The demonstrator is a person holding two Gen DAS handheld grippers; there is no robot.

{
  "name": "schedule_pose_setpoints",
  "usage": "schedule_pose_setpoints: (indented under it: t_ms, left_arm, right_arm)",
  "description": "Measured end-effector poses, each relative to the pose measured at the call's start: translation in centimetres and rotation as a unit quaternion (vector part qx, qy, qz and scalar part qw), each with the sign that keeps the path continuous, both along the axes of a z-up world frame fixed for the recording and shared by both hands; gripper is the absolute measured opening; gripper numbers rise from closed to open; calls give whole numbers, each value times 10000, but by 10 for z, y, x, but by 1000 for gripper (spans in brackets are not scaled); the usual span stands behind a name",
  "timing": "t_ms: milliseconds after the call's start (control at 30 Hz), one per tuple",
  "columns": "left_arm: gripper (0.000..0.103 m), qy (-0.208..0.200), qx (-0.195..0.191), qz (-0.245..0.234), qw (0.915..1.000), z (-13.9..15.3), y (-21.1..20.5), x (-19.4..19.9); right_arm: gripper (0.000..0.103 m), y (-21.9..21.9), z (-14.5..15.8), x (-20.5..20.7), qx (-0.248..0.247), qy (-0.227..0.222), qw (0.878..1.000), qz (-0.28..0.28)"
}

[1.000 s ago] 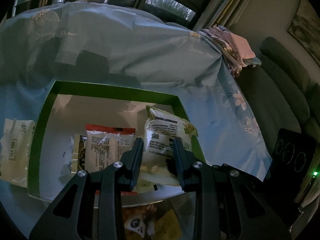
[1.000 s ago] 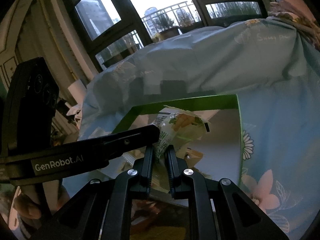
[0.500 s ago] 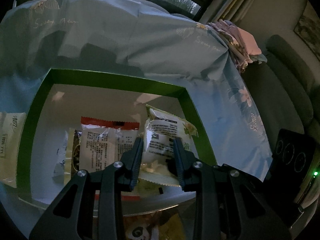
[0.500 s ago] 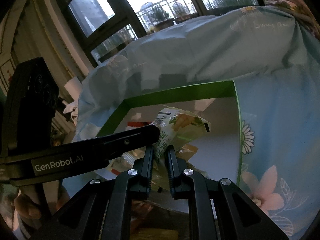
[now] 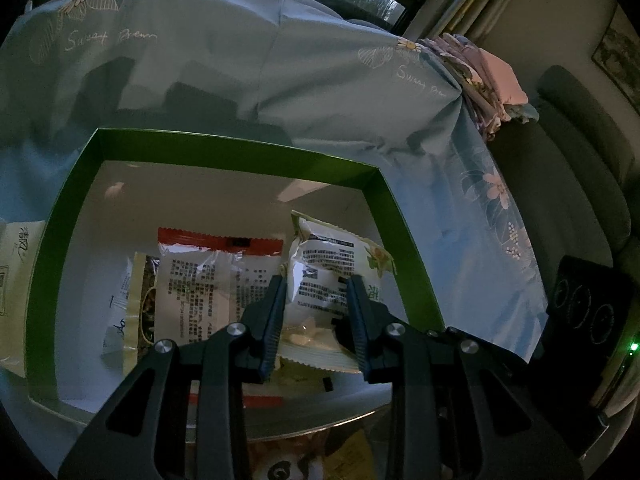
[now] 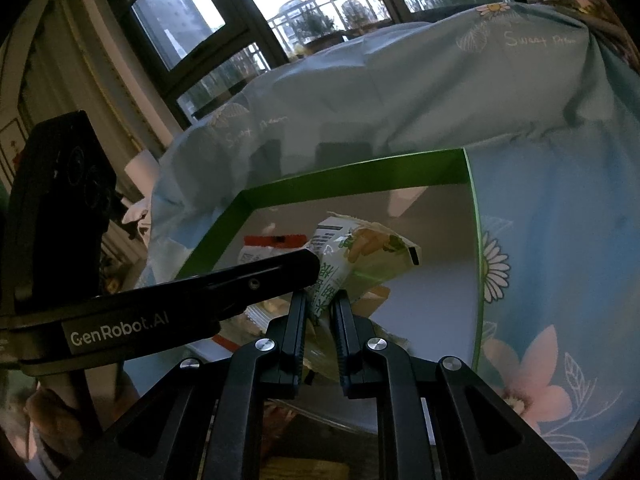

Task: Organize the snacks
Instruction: 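Lower the white packet into the box and open the left gripper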

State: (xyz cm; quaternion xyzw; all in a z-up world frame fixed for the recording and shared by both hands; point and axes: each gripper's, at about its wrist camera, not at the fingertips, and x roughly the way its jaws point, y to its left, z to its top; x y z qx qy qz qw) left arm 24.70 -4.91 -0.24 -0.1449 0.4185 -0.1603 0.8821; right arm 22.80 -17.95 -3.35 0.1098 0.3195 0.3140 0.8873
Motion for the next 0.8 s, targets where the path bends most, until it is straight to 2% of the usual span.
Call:
schedule_pose_setpoints:
  t_ms: [800]
  left_arm:
    - [29,26,11,9,10000,-4,0,3]
  right_arm:
    - [15,3,-1,3,-214,69,9997,-1]
